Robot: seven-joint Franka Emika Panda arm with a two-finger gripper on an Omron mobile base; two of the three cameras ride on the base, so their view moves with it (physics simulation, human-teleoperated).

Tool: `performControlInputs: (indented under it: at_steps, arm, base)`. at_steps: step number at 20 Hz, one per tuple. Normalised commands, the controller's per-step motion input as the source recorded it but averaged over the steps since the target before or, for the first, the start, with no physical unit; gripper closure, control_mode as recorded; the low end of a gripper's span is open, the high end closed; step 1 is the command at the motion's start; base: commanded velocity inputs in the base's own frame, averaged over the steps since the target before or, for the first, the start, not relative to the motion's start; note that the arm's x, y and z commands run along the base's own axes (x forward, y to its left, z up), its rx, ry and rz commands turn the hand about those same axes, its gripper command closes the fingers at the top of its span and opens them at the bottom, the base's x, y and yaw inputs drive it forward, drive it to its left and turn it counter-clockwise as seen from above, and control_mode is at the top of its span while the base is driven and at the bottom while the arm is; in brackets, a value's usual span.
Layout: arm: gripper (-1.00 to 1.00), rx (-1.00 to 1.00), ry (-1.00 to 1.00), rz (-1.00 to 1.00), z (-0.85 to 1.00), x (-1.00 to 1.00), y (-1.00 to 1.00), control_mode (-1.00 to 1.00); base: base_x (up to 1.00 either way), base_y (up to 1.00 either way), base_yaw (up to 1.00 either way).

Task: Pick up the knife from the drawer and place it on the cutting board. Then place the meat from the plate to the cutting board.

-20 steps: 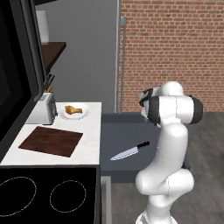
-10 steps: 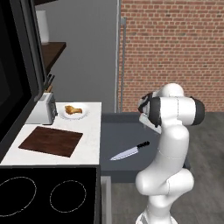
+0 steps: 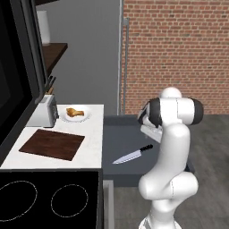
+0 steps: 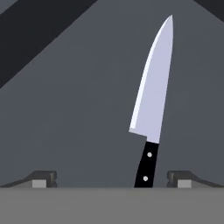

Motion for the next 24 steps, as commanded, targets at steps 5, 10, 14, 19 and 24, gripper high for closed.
performControlInputs:
  at_steps: [5,10,14,19,24]
  arm:
    - [-1.00,-0.01,-0.12,0.00,-0.45,0.02,0.11,-1.00]
    - [-1.00,0.00,-0.04,0.00,-0.32,0.05,0.05,-1.00]
    - [-1.00,0.00,0.00,0.00,-0.21,0.04,0.00,-1.00]
    - [-1.00,0.00,0.00,0.00,-0.16,0.16,0.02,-1.00]
    - [-1.00,0.00,0.00,0.00,0.00,0.20,0.00,-1.00]
  base:
    - [0.00,0.00,0.00]
    - [0.00,0.00,0.00]
    - [0.00,0.00,0.00]
    - [0.00,0.00,0.00]
    - [0.00,0.00,0.00]
